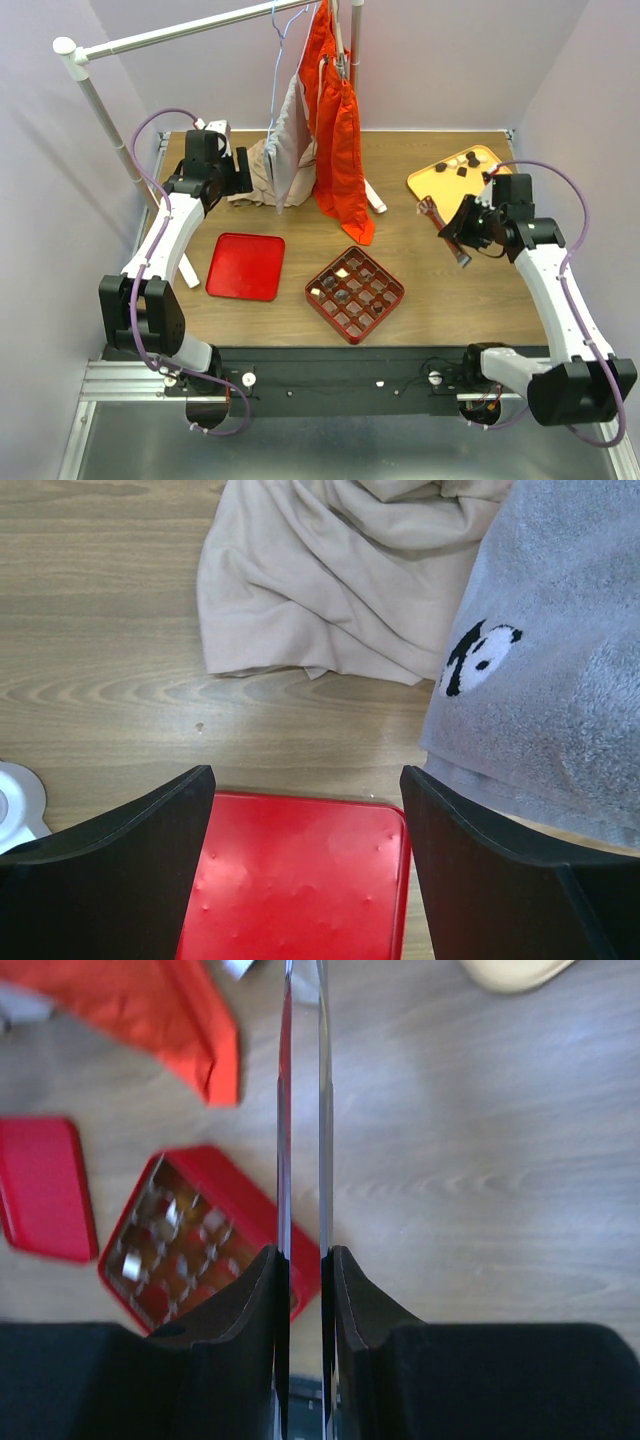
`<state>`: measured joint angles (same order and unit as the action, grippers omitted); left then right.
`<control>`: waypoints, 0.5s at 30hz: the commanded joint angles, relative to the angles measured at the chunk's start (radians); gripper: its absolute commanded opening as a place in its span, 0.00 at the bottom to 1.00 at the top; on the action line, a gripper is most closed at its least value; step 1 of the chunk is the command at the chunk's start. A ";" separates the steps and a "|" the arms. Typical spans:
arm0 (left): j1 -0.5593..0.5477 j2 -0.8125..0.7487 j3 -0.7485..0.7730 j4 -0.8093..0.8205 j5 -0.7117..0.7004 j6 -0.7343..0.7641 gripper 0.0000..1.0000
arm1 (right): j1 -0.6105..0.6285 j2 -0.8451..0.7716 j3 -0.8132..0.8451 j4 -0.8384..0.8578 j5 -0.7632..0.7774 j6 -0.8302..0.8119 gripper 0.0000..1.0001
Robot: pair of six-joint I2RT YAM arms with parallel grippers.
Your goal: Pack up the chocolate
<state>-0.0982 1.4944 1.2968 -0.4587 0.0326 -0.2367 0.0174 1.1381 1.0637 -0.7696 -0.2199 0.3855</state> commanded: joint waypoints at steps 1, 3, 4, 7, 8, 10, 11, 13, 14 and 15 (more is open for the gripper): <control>0.006 -0.005 0.032 -0.005 -0.023 -0.007 0.85 | 0.105 -0.069 0.024 -0.195 -0.107 -0.020 0.04; 0.006 -0.005 0.032 -0.001 -0.022 -0.015 0.84 | 0.144 -0.095 0.019 -0.220 -0.136 -0.007 0.04; 0.006 0.001 0.035 -0.001 -0.019 -0.018 0.84 | 0.153 -0.103 0.018 -0.249 -0.148 -0.007 0.04; 0.006 0.006 0.041 -0.003 -0.019 -0.023 0.84 | 0.168 -0.118 0.025 -0.322 -0.180 -0.034 0.04; 0.006 0.006 0.042 -0.003 -0.023 -0.023 0.84 | 0.182 -0.123 0.033 -0.338 -0.185 -0.039 0.04; 0.006 0.010 0.048 -0.008 -0.025 -0.023 0.84 | 0.206 -0.124 0.047 -0.371 -0.194 -0.040 0.05; 0.006 0.012 0.053 -0.008 -0.023 -0.023 0.84 | 0.223 -0.126 0.054 -0.382 -0.199 -0.040 0.05; 0.006 0.013 0.061 -0.011 -0.025 -0.023 0.84 | 0.239 -0.133 0.056 -0.402 -0.211 -0.046 0.05; 0.006 0.017 0.064 -0.011 -0.025 -0.024 0.85 | 0.256 -0.132 0.055 -0.408 -0.216 -0.048 0.05; 0.006 0.017 0.064 -0.011 -0.025 -0.026 0.84 | 0.266 -0.132 0.053 -0.418 -0.220 -0.056 0.05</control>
<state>-0.0982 1.5021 1.3201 -0.4591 0.0292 -0.2546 0.2382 1.0279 1.0836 -1.1004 -0.3782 0.3622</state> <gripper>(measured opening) 0.847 0.325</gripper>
